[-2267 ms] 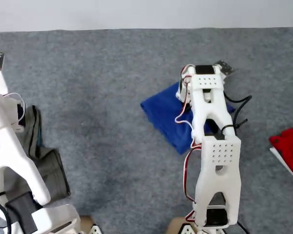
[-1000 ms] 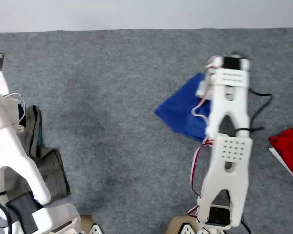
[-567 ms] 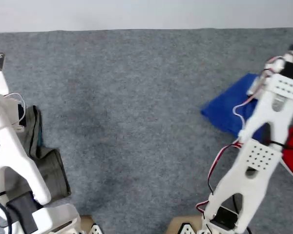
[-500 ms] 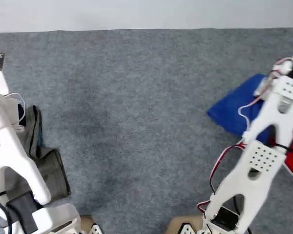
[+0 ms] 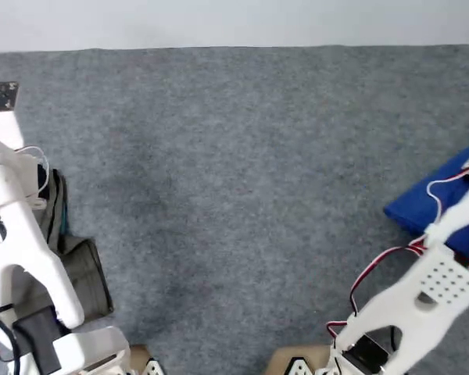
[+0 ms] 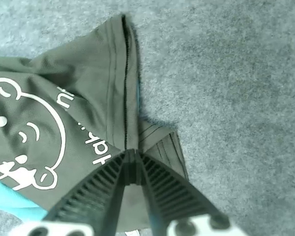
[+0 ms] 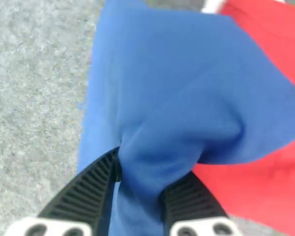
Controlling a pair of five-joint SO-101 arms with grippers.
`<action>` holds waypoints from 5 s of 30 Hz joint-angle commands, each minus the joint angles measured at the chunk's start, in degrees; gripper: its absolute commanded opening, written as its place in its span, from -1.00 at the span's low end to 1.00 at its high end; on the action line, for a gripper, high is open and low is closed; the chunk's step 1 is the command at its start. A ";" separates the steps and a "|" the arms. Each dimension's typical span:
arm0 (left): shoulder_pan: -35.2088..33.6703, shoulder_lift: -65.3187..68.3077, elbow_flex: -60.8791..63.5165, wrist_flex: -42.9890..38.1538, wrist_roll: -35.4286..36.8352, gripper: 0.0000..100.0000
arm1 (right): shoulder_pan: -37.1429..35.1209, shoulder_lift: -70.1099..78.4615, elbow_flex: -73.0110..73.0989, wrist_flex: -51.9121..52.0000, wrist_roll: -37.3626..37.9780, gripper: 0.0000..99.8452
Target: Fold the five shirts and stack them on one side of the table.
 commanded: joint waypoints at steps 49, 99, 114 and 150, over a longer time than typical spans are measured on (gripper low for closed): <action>1.14 -2.46 -0.22 1.58 -0.62 -0.96 | 16.75 5.14 -23.12 2.51 10.81 -0.39; 1.05 -3.08 -0.31 1.67 -0.26 -0.96 | -2.33 -19.74 6.51 2.59 20.13 -0.98; -1.32 -2.46 18.33 0.44 -16.97 -0.74 | -13.41 -43.47 47.21 2.42 20.13 -0.98; -4.84 19.43 38.02 -29.19 -31.47 -0.99 | -13.49 -48.04 52.31 2.42 19.87 -0.98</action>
